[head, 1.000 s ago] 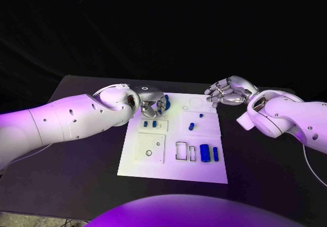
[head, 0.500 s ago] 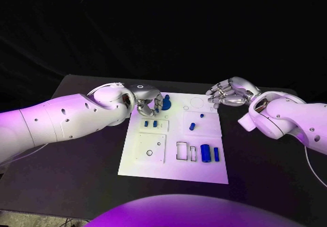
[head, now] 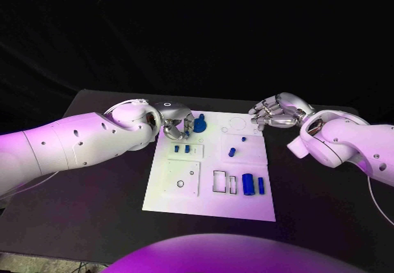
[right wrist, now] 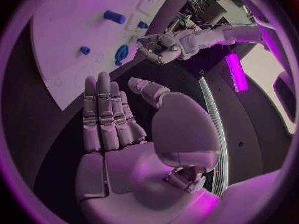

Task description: Assemble the parts on the task board

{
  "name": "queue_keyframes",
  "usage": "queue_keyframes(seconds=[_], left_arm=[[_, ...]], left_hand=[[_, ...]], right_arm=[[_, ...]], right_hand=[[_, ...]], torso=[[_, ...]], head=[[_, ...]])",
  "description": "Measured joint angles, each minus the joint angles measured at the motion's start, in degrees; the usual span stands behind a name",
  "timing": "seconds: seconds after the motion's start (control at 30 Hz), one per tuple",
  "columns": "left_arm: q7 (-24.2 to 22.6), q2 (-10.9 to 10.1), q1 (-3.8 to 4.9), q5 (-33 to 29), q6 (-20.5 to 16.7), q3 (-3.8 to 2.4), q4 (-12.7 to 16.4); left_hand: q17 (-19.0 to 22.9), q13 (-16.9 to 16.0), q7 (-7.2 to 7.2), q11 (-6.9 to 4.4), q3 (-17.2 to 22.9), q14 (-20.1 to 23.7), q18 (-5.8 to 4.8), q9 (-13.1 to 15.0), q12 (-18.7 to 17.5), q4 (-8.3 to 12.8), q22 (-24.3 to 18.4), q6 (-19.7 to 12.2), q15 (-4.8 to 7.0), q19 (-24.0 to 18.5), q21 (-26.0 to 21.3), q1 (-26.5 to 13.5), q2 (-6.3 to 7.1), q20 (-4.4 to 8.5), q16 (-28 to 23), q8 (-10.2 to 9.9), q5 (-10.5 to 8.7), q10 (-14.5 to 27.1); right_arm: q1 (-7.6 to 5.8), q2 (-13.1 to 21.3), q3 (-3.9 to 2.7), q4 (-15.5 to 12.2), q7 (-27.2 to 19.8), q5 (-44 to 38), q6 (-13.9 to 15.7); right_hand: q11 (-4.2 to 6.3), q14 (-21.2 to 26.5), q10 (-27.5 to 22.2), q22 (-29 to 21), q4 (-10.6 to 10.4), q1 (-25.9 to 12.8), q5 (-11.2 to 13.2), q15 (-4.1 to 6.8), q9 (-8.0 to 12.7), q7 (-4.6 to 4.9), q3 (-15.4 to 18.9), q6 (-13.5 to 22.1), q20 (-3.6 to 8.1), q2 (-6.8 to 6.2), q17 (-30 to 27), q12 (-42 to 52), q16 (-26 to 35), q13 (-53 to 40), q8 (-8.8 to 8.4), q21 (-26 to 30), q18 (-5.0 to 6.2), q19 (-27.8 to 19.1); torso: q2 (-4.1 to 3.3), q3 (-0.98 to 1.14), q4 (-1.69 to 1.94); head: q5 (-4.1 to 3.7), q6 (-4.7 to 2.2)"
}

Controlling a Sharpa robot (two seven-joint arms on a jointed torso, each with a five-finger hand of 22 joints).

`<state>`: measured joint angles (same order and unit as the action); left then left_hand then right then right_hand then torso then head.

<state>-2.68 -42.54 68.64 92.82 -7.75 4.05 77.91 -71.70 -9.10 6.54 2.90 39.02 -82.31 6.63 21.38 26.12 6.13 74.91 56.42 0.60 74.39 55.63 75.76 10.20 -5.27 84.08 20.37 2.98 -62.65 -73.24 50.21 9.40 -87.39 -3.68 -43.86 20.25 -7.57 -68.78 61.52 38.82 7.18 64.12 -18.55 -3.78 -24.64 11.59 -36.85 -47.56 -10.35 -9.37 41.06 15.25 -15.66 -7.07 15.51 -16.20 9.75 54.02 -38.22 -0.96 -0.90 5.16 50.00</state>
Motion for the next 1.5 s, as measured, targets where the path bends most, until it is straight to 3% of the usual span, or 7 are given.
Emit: queue_keyframes(seconds=[1.5], left_arm=[[-0.16, 0.37, -0.33, -0.66, 3.15, 0.03, -1.21]], left_hand=[[0.38, 0.04, 0.21, 0.20, -0.06, 0.21, 0.01, 0.03, -0.48, 0.05, -0.01, 0.21, -0.21, -0.38, -0.22, -0.24, 0.24, -0.38, 0.00, -0.22, -0.02, -0.20]], right_arm=[[0.01, -0.04, 0.02, 0.02, -0.03, 0.00, 0.00]], right_hand=[[0.00, 0.00, 0.00, 0.01, 0.01, 0.00, 0.01, 0.00, -0.03, -0.02, 0.00, -0.02, 0.00, 0.00, -0.04, 0.00, 0.00, 0.00, 0.00, 0.00, 0.00, 0.00]], torso=[[-0.01, 0.02, 0.03]], head=[[-0.02, 0.00]])
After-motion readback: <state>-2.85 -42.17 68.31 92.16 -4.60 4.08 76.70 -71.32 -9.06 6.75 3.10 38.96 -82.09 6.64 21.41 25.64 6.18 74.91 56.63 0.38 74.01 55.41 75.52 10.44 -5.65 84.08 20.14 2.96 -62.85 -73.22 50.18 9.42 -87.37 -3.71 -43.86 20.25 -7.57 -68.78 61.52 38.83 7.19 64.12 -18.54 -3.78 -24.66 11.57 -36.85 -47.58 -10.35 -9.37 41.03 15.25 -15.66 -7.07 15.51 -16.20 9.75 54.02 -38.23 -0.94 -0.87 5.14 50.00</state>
